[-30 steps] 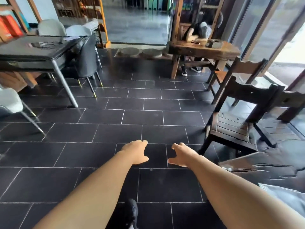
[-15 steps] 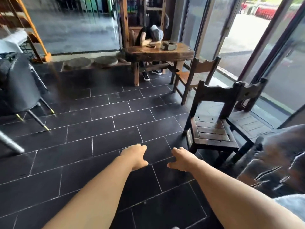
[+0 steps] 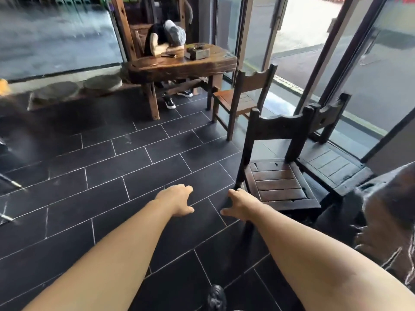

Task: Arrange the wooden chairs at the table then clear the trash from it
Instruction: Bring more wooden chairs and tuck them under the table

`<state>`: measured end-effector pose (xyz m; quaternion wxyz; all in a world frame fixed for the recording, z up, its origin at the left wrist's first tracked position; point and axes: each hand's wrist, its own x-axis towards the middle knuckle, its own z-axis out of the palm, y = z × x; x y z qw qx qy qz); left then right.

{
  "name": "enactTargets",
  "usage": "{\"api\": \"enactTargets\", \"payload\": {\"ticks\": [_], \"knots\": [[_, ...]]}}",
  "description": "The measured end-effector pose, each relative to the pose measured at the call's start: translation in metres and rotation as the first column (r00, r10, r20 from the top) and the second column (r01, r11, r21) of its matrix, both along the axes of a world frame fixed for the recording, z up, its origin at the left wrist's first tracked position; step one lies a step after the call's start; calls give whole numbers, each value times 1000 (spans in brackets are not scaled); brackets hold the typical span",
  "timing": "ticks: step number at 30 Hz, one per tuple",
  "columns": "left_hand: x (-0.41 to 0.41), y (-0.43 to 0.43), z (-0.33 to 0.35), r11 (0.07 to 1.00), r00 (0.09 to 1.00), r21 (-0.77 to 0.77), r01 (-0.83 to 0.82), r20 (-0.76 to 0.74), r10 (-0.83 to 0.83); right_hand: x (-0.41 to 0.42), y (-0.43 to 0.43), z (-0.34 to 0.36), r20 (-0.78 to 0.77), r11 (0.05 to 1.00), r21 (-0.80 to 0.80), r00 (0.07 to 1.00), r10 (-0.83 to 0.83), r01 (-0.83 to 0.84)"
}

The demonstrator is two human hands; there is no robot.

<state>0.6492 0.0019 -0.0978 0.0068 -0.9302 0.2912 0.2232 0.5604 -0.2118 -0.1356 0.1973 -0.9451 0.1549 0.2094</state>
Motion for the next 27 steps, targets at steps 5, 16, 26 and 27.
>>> {"api": "enactTargets", "payload": {"ticks": [5, 16, 26, 27], "knots": [[71, -62, 6, 998, 998, 1, 62, -5, -62, 58, -54, 7, 6, 998, 10, 998, -58, 57], [212, -158, -16, 974, 973, 12, 227, -43, -226, 169, -128, -11, -37, 964, 34, 964, -264, 265], [412, -238, -19, 908, 908, -3, 418, -40, -418, 332, -181, -13, -75, 903, -1, 901, -428, 429], [430, -246, -16, 901, 900, -10, 435, -34, -435, 345, -187, -13, -71, 894, -1, 892, -446, 447]]}}
